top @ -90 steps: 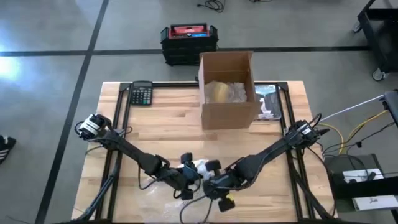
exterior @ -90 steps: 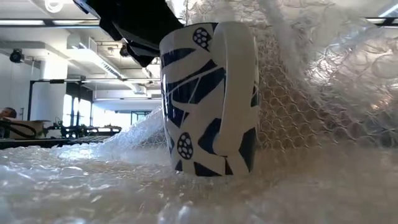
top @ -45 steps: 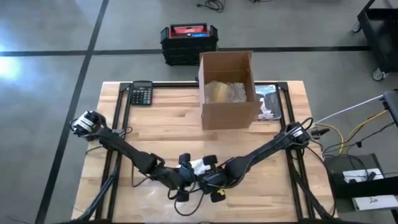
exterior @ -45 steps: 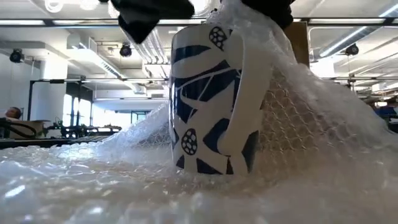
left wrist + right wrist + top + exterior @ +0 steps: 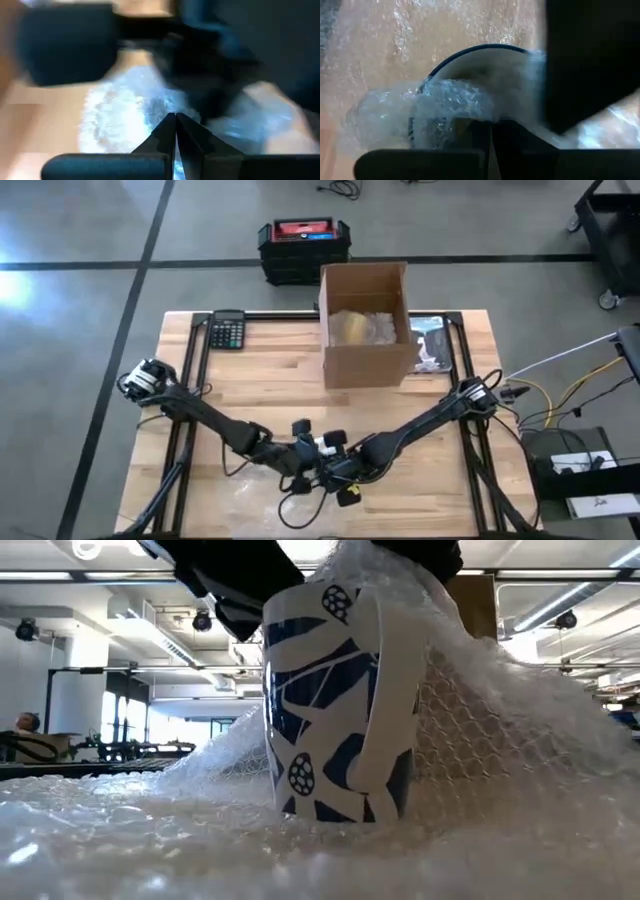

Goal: Wrap mug
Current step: Wrap the blue patterned mug with the transparent bubble wrap

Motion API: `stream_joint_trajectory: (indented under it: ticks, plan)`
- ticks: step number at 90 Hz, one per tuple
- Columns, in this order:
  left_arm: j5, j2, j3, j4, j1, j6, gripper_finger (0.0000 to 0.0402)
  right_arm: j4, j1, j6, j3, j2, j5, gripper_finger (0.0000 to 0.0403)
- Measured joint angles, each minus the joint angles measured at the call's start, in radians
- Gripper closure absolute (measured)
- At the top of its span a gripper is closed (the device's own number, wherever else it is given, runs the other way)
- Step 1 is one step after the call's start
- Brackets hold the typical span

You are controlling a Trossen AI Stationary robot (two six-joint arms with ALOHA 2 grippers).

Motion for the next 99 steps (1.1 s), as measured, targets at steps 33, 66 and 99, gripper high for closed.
stream_joint_trajectory:
  ticks: [33, 66, 99]
  plan:
    - [0.005, 0.007, -0.005, -0.001, -0.009, -0.021, 0.0402, -0.240, 0.002, 0.021, 0.146, -0.070, 0.046, 0.0401]
    - [0.004, -0.008, -0.005, -0.041, -0.011, -0.031, 0.0401, -0.130, -0.001, 0.028, 0.094, 0.042, -0.009, 0.0401]
    - [0.089, -0.196, -0.006, -0.355, -0.068, -0.156, 0.0402, -0.098, -0.012, 0.072, 0.095, 0.082, -0.014, 0.0401]
